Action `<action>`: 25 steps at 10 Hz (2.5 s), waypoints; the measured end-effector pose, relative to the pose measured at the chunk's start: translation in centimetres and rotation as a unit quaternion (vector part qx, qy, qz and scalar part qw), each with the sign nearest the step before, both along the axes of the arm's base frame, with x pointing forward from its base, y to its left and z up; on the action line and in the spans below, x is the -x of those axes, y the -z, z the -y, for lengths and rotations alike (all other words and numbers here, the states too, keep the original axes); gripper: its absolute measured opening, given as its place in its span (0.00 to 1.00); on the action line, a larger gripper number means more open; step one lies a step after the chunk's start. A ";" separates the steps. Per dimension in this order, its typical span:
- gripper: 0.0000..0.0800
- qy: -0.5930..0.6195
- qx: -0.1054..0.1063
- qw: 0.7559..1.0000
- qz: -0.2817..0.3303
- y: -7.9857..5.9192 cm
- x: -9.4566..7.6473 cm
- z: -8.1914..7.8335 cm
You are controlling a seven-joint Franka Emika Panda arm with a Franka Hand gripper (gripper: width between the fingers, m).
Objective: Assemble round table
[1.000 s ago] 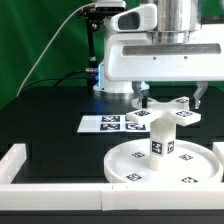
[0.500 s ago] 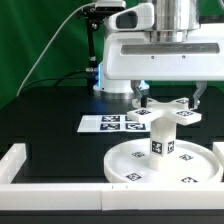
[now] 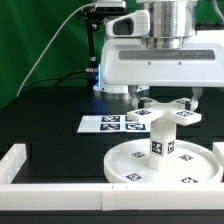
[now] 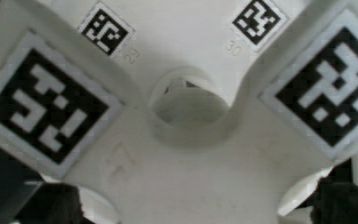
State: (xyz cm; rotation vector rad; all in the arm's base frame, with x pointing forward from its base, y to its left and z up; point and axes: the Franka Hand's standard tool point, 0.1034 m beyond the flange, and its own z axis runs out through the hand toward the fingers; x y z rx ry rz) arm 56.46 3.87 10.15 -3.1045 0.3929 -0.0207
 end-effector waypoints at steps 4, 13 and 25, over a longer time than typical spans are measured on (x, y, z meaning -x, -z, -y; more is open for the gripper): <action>0.55 0.045 -0.001 0.999 -0.001 0.0 0.0 0.0; 0.55 0.583 -0.024 0.812 0.002 0.2 0.1 -0.1; 0.81 0.198 -0.040 0.979 0.017 -2.2 0.1 -1.5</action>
Offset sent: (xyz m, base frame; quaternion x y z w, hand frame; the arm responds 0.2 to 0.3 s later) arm 0.0000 0.0000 0.0000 0.0000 0.0000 0.1296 0.9916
